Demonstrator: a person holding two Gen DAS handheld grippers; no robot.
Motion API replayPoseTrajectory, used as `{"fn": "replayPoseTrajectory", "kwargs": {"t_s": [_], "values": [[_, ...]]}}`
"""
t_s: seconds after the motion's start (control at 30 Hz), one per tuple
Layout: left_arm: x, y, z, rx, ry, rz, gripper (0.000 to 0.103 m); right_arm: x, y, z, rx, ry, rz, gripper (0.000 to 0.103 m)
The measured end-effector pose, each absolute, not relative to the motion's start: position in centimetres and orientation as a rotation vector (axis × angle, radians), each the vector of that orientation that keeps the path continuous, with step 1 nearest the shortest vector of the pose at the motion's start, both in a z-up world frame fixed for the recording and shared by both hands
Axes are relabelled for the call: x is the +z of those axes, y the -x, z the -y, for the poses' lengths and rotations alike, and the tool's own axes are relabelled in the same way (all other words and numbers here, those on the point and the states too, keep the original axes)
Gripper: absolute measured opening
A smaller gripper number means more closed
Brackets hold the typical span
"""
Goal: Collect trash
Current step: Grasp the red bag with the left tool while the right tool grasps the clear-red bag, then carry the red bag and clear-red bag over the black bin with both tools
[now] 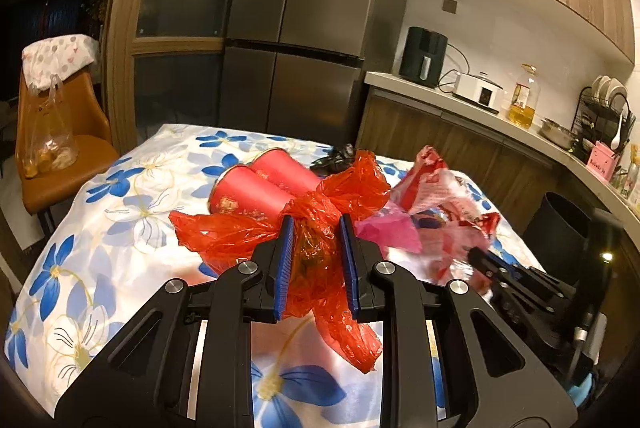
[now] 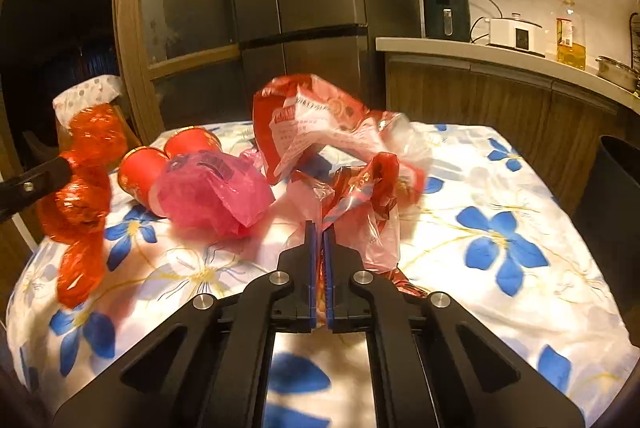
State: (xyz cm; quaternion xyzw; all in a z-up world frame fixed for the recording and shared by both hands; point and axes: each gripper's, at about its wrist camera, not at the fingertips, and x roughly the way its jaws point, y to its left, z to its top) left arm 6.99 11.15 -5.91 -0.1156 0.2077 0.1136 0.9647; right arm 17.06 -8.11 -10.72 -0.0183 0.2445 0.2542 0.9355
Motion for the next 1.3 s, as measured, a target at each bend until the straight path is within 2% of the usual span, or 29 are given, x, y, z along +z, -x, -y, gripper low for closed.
{"fn": "replayPoseTrajectory", "kwargs": {"t_s": [0.53, 1.3], "values": [[-4.5, -9.3, -3.5, 0.096, 0.156, -0.403, 0.022, -6.1, -14.0, 16.5, 0.417, -0.030, -0.367, 0.003], [-0.4, -16.8, 11.8, -0.190, 0.039, -0.331, 0.022, -1.8, -14.9, 29.3, 0.140, -0.082, -0.216, 0.003]]}}
